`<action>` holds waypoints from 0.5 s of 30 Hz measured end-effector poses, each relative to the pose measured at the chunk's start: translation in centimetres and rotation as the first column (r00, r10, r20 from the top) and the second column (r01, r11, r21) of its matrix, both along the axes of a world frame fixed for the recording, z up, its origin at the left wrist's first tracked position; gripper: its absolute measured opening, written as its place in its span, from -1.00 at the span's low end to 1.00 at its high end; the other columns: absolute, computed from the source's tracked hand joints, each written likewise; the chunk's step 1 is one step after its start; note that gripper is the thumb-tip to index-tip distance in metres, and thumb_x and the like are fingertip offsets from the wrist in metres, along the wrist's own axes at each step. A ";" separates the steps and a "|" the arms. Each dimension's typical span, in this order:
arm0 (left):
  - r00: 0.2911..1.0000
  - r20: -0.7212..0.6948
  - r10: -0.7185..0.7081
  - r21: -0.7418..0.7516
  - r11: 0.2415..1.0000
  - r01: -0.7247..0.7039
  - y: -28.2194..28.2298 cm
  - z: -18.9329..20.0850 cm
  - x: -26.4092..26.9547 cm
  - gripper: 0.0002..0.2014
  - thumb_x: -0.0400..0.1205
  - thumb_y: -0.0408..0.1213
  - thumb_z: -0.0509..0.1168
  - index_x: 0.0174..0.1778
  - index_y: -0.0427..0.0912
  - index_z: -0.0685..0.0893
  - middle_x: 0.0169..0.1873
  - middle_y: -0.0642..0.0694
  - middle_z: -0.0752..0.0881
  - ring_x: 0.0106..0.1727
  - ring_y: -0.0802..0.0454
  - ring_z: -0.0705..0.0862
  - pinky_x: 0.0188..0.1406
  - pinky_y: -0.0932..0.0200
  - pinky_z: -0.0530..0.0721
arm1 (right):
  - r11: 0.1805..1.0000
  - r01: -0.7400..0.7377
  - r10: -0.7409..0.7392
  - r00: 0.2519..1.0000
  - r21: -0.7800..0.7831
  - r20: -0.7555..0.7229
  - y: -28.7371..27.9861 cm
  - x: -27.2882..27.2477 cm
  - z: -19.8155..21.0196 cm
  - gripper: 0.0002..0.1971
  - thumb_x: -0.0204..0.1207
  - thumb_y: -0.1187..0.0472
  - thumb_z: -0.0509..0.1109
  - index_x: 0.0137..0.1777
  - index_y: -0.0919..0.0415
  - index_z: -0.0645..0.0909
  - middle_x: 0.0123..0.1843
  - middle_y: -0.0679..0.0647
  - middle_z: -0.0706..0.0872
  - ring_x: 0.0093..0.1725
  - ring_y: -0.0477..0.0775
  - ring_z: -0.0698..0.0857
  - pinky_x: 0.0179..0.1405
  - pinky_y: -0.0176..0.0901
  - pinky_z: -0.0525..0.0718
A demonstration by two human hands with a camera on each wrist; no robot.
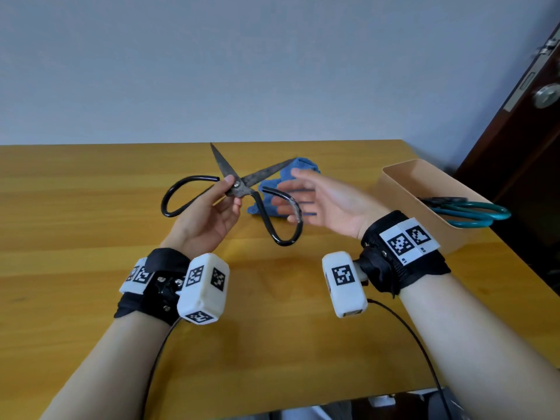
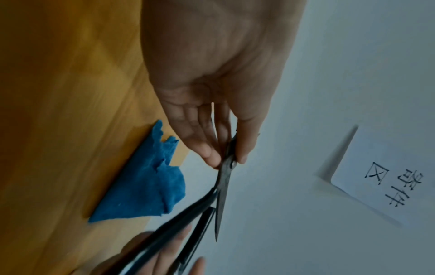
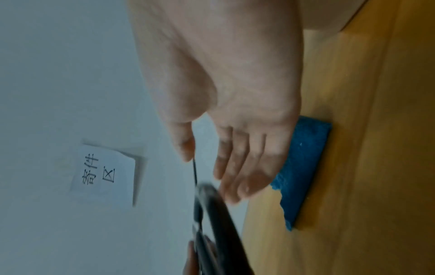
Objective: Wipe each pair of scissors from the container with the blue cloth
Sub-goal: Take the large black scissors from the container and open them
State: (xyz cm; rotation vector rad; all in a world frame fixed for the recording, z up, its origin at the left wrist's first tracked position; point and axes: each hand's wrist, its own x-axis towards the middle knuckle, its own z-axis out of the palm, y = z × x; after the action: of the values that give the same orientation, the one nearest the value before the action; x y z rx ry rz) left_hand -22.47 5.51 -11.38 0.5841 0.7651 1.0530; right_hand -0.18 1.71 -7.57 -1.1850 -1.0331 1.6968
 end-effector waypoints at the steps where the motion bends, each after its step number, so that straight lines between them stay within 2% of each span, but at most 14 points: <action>1: 1.000 0.000 0.030 -0.003 1.000 -0.030 0.1 0.1 -0.5 -0.92 0.65 -0.21 0.43 -0.09 -0.14 0.76 -0.26 -0.07 0.75 -0.34 0.15 0.70 -0.29 0.40 0.73 | 0.996 0.085 -0.085 0.996 -0.004 -0.004 0.3 0.5 -0.1 -0.72 0.67 0.06 0.38 0.19 0.27 0.67 0.04 0.19 0.84 -0.05 0.09 0.81 -0.14 -0.14 0.79; 3: 0.996 -0.007 0.089 -0.005 0.996 -0.089 0.3 0.3 -1.6 -0.93 0.65 -0.23 0.44 -0.07 -0.15 0.75 -0.28 -0.08 0.78 -0.34 0.14 0.73 -0.28 0.39 0.75 | 0.964 0.266 -0.266 0.964 -0.016 0.019 0.8 1.2 -0.3 -0.85 0.63 0.18 0.43 0.10 0.25 0.68 -0.02 0.16 0.83 -0.13 0.04 0.79 -0.25 -0.18 0.76; 5: 0.992 -0.010 0.124 -0.009 0.992 -0.124 0.5 0.5 -2.4 -0.94 0.65 -0.24 0.45 -0.05 -0.15 0.74 -0.29 -0.08 0.78 -0.36 0.16 0.73 -0.29 0.40 0.75 | 0.929 0.370 -0.367 0.919 0.007 0.142 1.4 1.6 -0.6 -0.81 0.60 0.25 0.46 0.17 0.28 0.70 -0.04 0.14 0.79 -0.17 0.01 0.75 -0.28 -0.21 0.74; 8: 0.991 0.007 0.132 -0.020 0.991 -0.132 0.8 0.7 -3.2 -0.94 0.65 -0.24 0.45 -0.06 -0.13 0.74 -0.30 -0.07 0.79 -0.38 0.18 0.73 -0.30 0.42 0.74 | 0.921 0.386 -0.381 0.867 0.052 0.321 1.9 1.4 -1.3 -0.78 0.59 0.30 0.43 0.20 0.23 0.76 0.03 0.10 0.70 -0.09 0.01 0.66 -0.24 -0.20 0.68; 11: 0.991 0.021 0.130 -0.021 0.991 -0.130 0.9 0.6 -3.6 -0.92 0.64 -0.24 0.46 -0.03 -0.13 0.72 -0.28 -0.08 0.80 -0.37 0.18 0.74 -0.29 0.43 0.74 | 0.928 0.371 -0.357 0.869 0.025 0.342 2.1 0.4 -1.7 -0.76 0.57 0.32 0.41 0.17 0.10 0.79 0.18 0.04 0.67 0.03 0.02 0.62 -0.17 -0.19 0.73; 13: 0.991 0.022 0.132 -0.026 0.991 -0.131 0.9 0.5 -3.6 -0.89 0.63 -0.24 0.47 -0.01 -0.14 0.71 -0.28 -0.09 0.80 -0.36 0.17 0.74 -0.30 0.42 0.74 | 0.906 0.415 -0.412 0.830 0.077 0.376 2.4 -0.3 -1.8 -0.70 0.55 0.36 0.38 0.19 0.06 0.78 0.28 0.05 0.63 0.06 0.01 0.60 -0.25 -0.24 0.72; 15: 0.991 0.017 0.135 -0.035 0.990 -0.134 0.9 0.5 -3.5 -0.86 0.62 -0.23 0.48 0.02 -0.16 0.70 -0.28 -0.10 0.80 -0.36 0.17 0.75 -0.32 0.41 0.74 | 0.886 0.424 -0.461 0.778 0.185 0.427 2.7 -0.8 -1.8 -0.65 0.53 0.42 0.33 0.17 0.06 0.79 0.27 0.10 0.62 -0.07 -0.03 0.57 -0.36 -0.29 0.65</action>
State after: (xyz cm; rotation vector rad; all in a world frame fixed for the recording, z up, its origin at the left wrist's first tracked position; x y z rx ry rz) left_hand -25.95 6.39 -10.91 0.4982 0.8123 1.1663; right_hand -0.94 4.40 -9.40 -1.6767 -0.9761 1.0124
